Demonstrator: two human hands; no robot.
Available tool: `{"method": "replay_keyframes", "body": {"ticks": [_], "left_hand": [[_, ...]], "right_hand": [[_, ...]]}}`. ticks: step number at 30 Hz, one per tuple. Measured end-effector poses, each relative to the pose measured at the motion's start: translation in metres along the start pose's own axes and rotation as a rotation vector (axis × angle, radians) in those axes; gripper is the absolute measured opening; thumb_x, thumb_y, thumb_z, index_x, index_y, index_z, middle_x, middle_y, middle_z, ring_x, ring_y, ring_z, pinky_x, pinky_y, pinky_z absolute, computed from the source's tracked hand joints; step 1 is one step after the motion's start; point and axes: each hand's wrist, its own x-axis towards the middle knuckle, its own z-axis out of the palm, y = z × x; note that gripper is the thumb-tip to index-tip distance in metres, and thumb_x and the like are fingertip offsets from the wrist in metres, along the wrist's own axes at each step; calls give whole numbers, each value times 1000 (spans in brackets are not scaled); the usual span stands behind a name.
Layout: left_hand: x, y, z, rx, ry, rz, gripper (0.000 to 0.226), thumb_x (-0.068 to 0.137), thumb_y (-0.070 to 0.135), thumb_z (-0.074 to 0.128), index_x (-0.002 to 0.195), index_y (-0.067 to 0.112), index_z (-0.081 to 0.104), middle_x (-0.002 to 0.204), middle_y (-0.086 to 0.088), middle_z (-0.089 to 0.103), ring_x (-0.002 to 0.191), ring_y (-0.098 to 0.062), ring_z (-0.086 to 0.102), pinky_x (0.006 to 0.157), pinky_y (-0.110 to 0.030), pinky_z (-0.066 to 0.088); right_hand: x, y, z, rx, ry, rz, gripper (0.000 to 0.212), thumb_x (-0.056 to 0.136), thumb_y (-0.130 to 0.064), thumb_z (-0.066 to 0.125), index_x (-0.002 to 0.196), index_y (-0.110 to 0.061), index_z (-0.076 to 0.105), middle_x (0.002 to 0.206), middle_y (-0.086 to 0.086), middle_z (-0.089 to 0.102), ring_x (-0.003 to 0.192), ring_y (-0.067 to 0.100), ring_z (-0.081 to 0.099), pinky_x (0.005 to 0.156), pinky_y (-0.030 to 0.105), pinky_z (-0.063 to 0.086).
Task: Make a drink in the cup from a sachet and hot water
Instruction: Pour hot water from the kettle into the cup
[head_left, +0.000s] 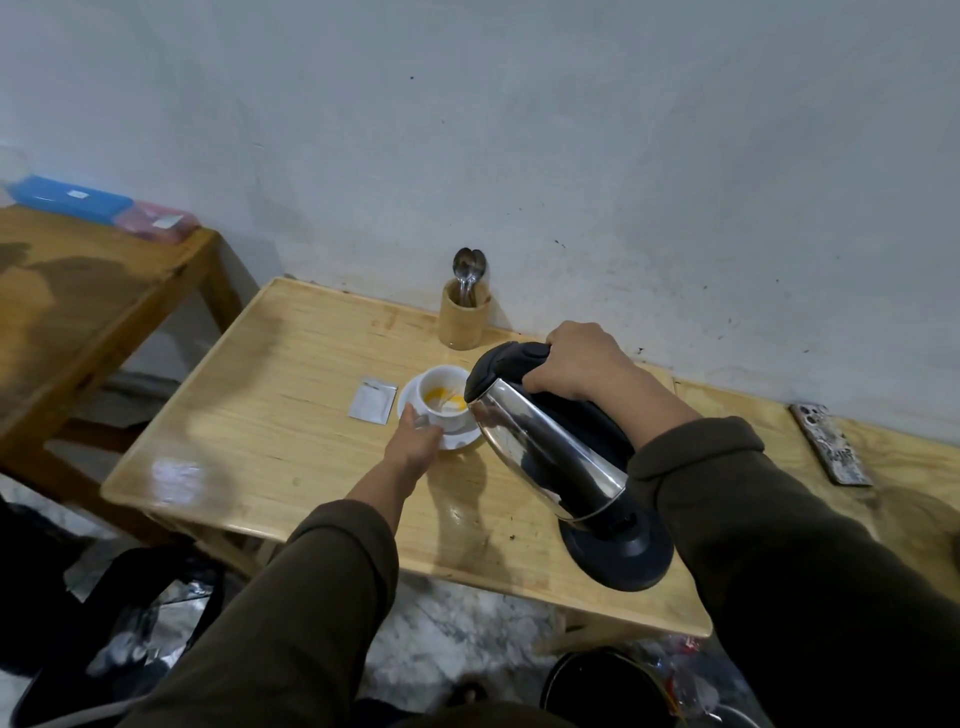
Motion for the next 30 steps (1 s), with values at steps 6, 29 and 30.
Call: {"method": "replay_keyframes", "body": {"ticks": [6, 29, 30], "left_hand": [[2, -1, 0, 12, 10, 6, 73, 92, 20, 47, 154, 25, 9, 153, -6, 36, 135, -31, 40, 109, -45, 36], [1, 1, 1, 48, 14, 20, 72, 91, 22, 45, 154, 26, 10, 154, -4, 36, 138, -31, 38, 114, -50, 34], [1, 1, 1, 49, 11, 20, 72, 91, 22, 45, 154, 26, 9, 154, -4, 35, 138, -31, 37, 114, -50, 33]], "right_hand": [[1, 1, 1, -1, -2, 0, 29, 69, -30, 69, 83, -9, 56, 68, 1, 49, 75, 25, 54, 48, 24, 34], [-5, -2, -2, -17, -14, 21, 24, 69, -24, 67, 65, -13, 46, 67, 3, 48, 68, 22, 51, 48, 24, 33], [-4, -2, -2, -13, -14, 22, 25, 69, -24, 67, 64, -13, 45, 67, 3, 48, 64, 20, 49, 48, 24, 33]]}}
